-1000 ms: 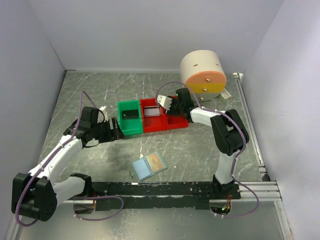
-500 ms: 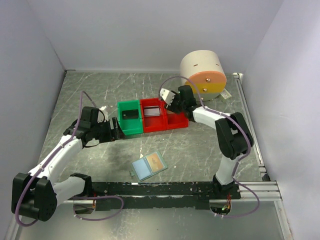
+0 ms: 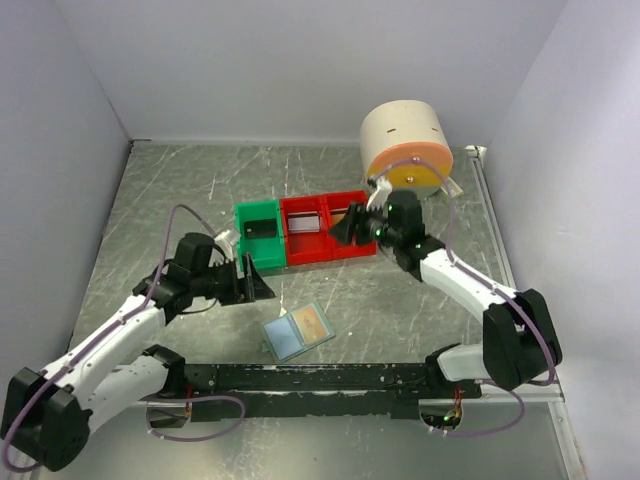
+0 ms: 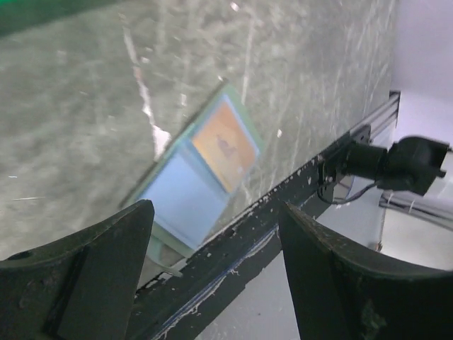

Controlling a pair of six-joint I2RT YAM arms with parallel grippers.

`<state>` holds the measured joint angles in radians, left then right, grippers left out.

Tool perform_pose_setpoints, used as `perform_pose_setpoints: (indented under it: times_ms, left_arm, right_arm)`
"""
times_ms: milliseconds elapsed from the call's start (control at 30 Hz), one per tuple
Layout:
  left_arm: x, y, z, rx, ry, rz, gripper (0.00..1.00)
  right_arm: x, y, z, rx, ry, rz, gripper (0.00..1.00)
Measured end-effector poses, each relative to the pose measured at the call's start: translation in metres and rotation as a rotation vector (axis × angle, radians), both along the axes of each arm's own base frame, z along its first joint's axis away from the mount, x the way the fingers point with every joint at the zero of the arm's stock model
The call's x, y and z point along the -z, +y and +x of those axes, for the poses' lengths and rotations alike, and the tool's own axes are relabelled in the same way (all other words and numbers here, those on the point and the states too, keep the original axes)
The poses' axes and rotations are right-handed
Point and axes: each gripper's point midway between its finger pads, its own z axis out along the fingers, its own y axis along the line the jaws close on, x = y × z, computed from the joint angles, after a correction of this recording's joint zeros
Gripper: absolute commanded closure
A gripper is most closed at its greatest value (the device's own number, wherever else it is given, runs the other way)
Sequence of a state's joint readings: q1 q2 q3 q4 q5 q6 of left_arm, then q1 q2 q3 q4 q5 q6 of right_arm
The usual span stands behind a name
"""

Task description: Take the credit cards out of the card holder

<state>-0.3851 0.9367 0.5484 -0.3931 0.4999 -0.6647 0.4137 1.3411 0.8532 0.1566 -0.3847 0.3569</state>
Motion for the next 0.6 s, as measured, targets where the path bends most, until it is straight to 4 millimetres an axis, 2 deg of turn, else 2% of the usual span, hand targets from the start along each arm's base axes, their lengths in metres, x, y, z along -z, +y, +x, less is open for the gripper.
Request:
perform_pose_setpoints:
  times_ms: [100,133,167,233,333,500,600]
  left_arm:
    - [-0.009,-0.024,-0.021,0.057,-0.014,-0.014,0.18]
    - [-0.011,-0.030,-0.027,0.062,-0.013,-0.016,0.18]
    - [-0.012,-0.036,-0.033,0.064,-0.009,-0.018,0.18]
    - [-0.014,-0.043,-0.039,0.052,-0.002,-0.025,0.18]
    - [-0.010,-0.051,-0.043,0.029,0.019,-0.020,0.18]
    - [0.010,-0.078,-0.063,0.066,0.069,0.017,0.19]
    - [0.024,-0.086,-0.075,0.055,0.105,0.058,0.20]
  right_arm:
    - [0.058,0.010,-0.049,-0.031,0.276,0.076,0.49]
    - [0.079,0.015,-0.071,-0.040,0.377,0.073,0.49]
    - [0.090,0.021,-0.087,-0.052,0.437,0.059,0.50]
    - [0.098,0.034,-0.109,-0.074,0.492,0.030,0.51]
    - [0.099,0.049,-0.129,-0.091,0.518,0.003,0.53]
    - [0.098,0.046,-0.134,-0.040,0.522,-0.020,0.57]
    - [0.103,0.045,-0.140,-0.026,0.539,-0.040,0.58]
